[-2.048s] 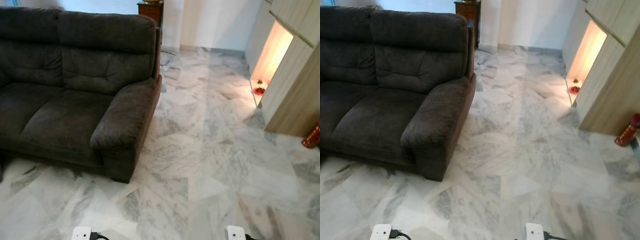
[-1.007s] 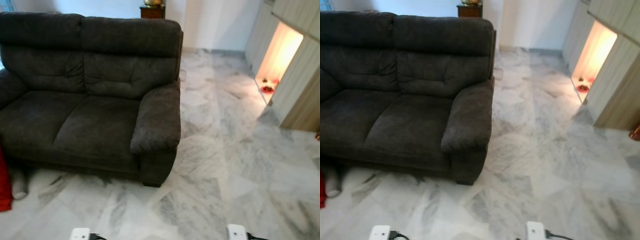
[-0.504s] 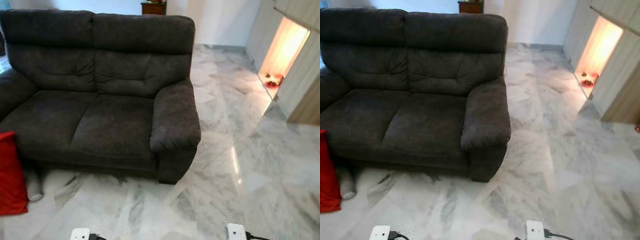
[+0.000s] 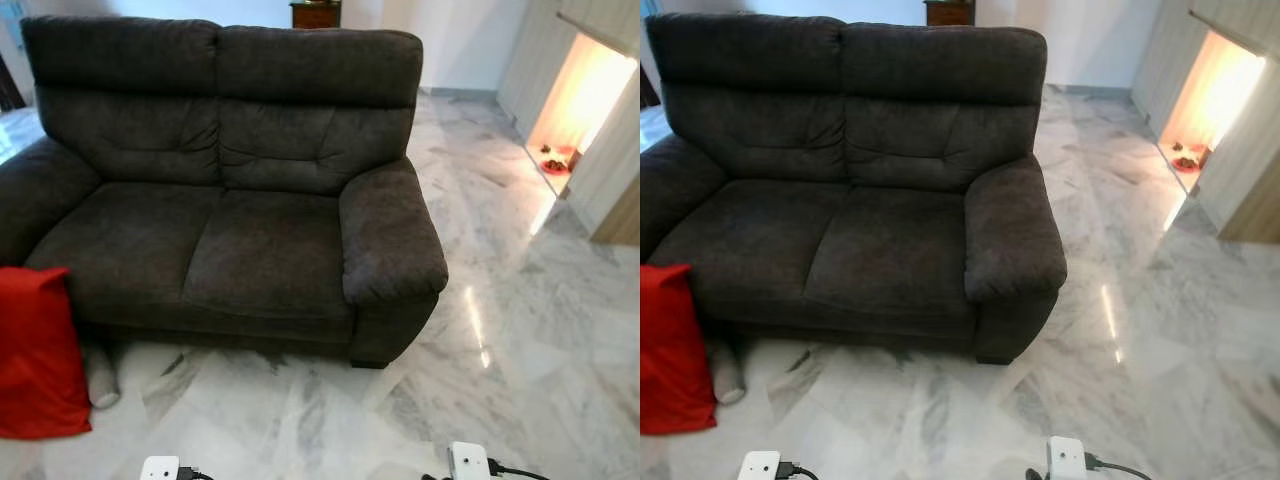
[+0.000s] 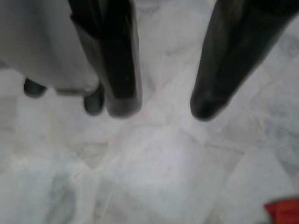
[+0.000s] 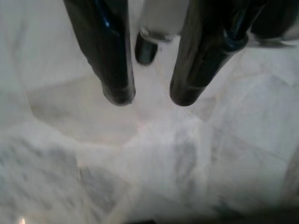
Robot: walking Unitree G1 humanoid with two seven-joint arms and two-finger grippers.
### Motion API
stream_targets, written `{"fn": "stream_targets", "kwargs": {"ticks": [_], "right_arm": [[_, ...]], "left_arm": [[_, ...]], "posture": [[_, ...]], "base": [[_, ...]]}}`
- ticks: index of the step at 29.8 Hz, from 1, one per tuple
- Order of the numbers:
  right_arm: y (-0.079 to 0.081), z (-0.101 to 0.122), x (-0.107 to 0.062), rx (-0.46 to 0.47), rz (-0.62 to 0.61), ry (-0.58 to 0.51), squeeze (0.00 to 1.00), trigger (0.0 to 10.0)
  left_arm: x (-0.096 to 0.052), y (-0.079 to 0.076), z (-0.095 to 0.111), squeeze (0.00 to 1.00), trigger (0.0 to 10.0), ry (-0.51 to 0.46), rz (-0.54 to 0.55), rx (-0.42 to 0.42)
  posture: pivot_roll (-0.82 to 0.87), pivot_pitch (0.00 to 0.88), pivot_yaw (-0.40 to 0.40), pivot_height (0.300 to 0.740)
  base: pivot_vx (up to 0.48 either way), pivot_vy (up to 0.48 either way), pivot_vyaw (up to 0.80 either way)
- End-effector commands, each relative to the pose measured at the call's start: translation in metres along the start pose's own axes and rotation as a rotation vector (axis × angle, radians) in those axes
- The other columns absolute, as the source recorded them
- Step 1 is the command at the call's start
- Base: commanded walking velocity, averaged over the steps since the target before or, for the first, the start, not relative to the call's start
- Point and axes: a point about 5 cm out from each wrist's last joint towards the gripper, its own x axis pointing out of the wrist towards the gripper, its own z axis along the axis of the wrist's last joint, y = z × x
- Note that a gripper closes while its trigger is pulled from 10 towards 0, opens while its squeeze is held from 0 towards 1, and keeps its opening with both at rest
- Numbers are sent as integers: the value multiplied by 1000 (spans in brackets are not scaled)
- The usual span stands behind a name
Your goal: Move the pillow to the sofa from floor
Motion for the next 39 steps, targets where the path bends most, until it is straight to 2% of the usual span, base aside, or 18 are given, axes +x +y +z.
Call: {"fn": "stream_targets", "kwargs": {"ticks": [1, 22, 39], "right_arm": [[6, 5, 2, 8, 15, -12, 0, 10000], [6, 5, 2, 4, 13, -12, 0, 10000], [5, 4, 2, -2, 16, -10, 0, 10000]], "left_arm": [[-1, 8, -2, 0, 10000, 10, 23, -5], [-1, 7, -4, 0, 10000, 14, 21, -9], [-1, 6, -6, 0, 10000, 18, 17, -4]], "posture": [[68, 42, -9, 740], [73, 49, -14, 740], [77, 16, -14, 740]], "base": [[0, 446, 0], [0, 443, 0], [0, 443, 0]]}}
